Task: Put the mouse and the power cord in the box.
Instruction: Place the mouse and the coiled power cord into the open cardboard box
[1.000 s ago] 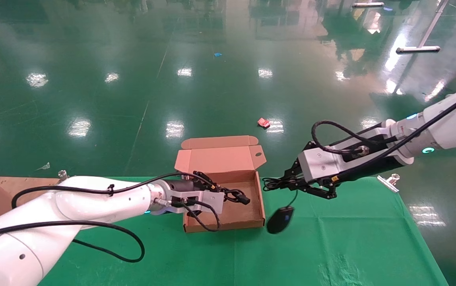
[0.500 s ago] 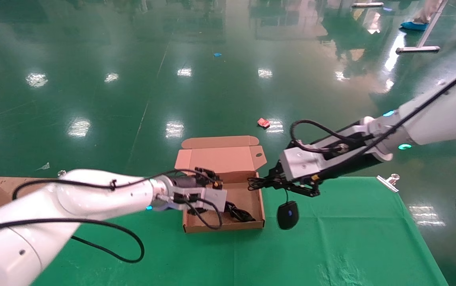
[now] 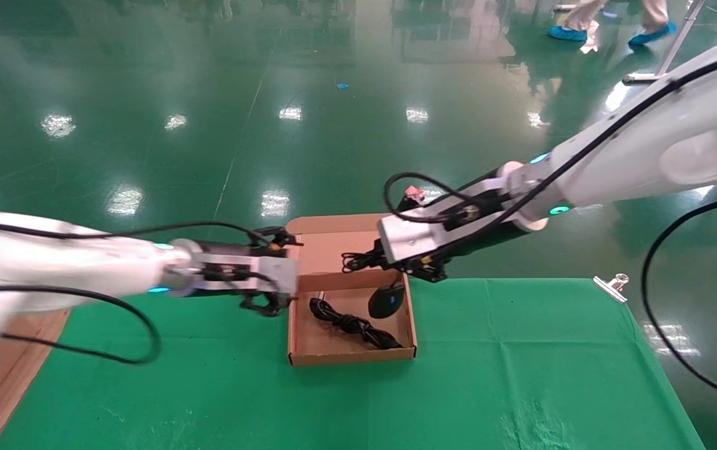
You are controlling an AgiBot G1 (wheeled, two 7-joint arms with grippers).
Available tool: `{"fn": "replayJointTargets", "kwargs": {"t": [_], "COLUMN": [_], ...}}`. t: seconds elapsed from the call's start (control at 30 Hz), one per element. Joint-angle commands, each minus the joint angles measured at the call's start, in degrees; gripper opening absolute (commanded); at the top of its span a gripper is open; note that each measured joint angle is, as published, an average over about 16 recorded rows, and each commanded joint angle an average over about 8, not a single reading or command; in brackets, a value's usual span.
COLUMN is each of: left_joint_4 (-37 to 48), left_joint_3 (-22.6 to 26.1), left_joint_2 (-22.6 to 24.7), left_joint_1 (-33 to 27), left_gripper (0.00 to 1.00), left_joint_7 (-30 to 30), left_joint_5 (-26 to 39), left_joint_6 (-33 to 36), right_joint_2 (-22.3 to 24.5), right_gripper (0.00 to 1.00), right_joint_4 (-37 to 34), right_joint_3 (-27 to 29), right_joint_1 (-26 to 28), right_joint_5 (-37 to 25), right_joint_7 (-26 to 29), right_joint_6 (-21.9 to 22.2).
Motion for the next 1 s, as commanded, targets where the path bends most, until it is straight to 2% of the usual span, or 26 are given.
{"fn": "replayJointTargets", "kwargs": {"t": [0.03,0.17,0.37,0.47,0.63,0.67,0.7,0.9,0.93,1.0], "left_joint_4": [-0.2,0.8,2.4,2.9,3.9,4.1,4.3,5.1,5.1,5.2], "left_joint_3": [-1.3,-2.1,-2.5,-2.7,-3.5,-3.7,-3.9,-4.4,-4.4,-4.5], "left_joint_2": [-2.7,-6.7,-10.7,-12.0,-12.8,-12.9,-12.9,-13.2,-13.3,-13.4], "left_joint_1": [-0.9,-1.8,-2.2,-1.6,0.2,0.5,0.8,1.2,1.2,1.2], "left_gripper": [1.0,1.0,1.0,1.0,1.0,1.0,1.0,1.0,1.0,1.0], "left_joint_7": [1.9,4.5,6.9,7.8,8.7,8.8,9.0,9.6,9.7,9.7], "left_joint_5": [-2.4,-3.9,-4.5,-5.0,-6.6,-7.0,-7.3,-8.1,-8.2,-8.3], "left_joint_6": [5.4,11.5,15.7,16.8,18.6,18.9,19.2,20.0,20.1,20.2], "right_joint_2": [-0.3,-0.4,-0.5,-0.4,-0.3,-0.3,-0.3,-0.3,-0.3,-0.3], "right_gripper": [0.0,0.0,0.0,0.0,0.0,0.04,0.13,0.89,0.97,1.0], "right_joint_4": [2.9,8.9,15.5,17.2,18.5,18.5,18.6,18.6,18.7,18.7], "right_joint_3": [-0.5,-3.7,-10.6,-14.3,-19.9,-20.9,-21.8,-25.0,-25.2,-25.6], "right_joint_1": [-1.4,-5.7,-11.6,-13.4,-15.7,-16.1,-16.4,-17.7,-17.8,-18.0], "right_joint_5": [0.3,2.0,4.2,5.3,7.2,7.6,7.9,9.6,9.8,10.1], "right_joint_7": [1.5,3.6,6.1,7.4,9.2,9.6,9.9,11.6,11.7,11.9], "right_joint_6": [1.5,9.3,22.4,26.2,29.7,30.2,30.6,33.0,33.2,33.6]}}
